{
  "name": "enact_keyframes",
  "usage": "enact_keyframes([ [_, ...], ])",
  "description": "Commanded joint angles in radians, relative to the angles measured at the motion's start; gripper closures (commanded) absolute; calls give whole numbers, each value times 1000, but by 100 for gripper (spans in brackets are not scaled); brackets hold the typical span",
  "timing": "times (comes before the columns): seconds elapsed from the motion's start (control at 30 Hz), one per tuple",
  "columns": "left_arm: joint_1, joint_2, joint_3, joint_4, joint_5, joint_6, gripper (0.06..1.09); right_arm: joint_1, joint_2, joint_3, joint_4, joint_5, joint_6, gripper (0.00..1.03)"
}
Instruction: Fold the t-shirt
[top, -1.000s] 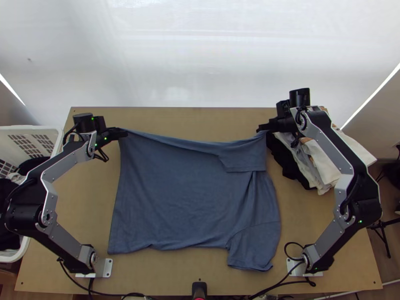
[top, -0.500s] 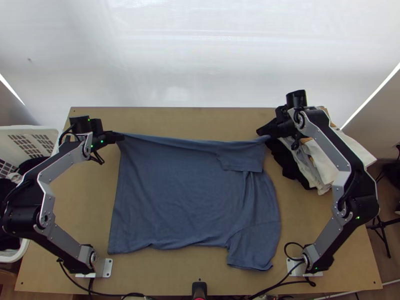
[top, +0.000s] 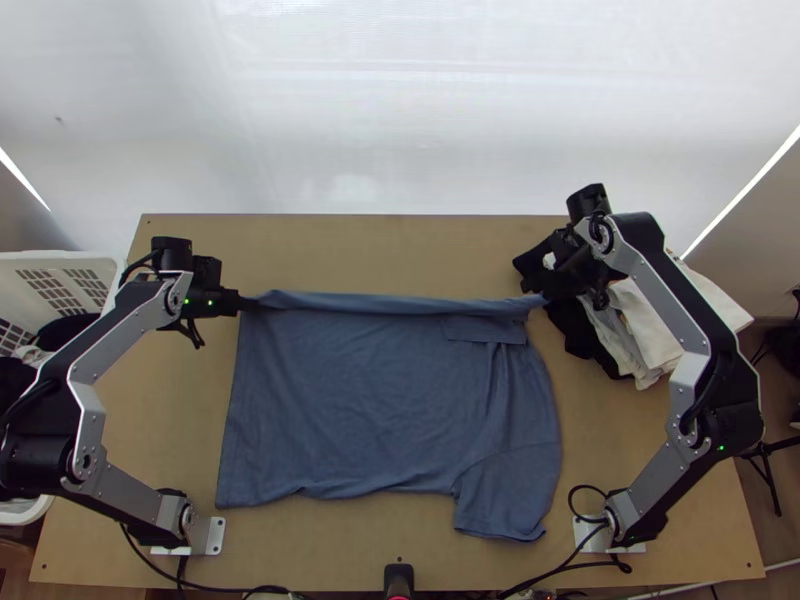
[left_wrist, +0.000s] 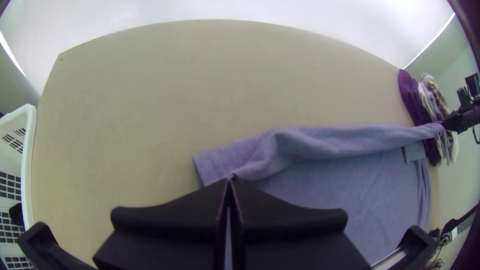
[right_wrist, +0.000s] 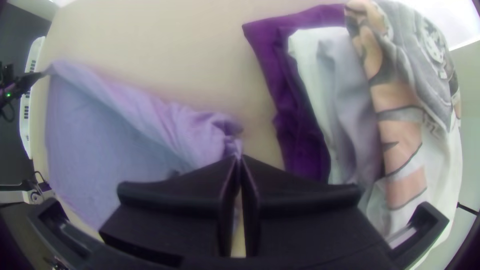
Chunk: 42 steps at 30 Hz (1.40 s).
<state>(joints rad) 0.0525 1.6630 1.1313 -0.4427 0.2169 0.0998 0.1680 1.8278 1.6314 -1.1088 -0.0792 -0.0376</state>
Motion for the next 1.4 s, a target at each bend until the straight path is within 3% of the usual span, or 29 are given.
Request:
enact_keyframes([
  [0.0, 27, -23, -4, -111, 26, 87, 105, -7, 4, -16, -92, 2, -4, 100],
  [0.47, 124, -25, -28, -191, 85, 239, 105, -21, 56, -96, -115, 147, 1, 100],
  [0.8, 107, -39, -71, -189, 102, 239, 105, 5, 41, -128, -109, 145, 25, 99],
  [0.87, 106, -45, -80, -160, 119, 230, 105, 8, 28, -137, -103, 145, 31, 80],
  [0.9, 106, -60, -91, -156, 147, 239, 99, 10, 21, -146, -103, 145, 36, 65],
  [1.0, 106, -152, -154, -99, 187, 262, 52, 19, -9, -183, -106, 148, 47, 13],
  [1.03, 106, -178, -180, -53, 194, 264, 27, 28, -21, -196, -112, 150, 45, 3],
  [1.07, 106, -189, -189, -37, 194, 261, 11, 39, -42, -208, -117, 156, 45, 3],
  [1.17, 107, -213, -183, -34, 194, 253, 11, 61, -130, -237, -134, 156, 65, 4],
  [1.37, 125, -267, -127, -111, 214, 210, 11, 134, -352, -335, -217, 156, 191, 5],
])
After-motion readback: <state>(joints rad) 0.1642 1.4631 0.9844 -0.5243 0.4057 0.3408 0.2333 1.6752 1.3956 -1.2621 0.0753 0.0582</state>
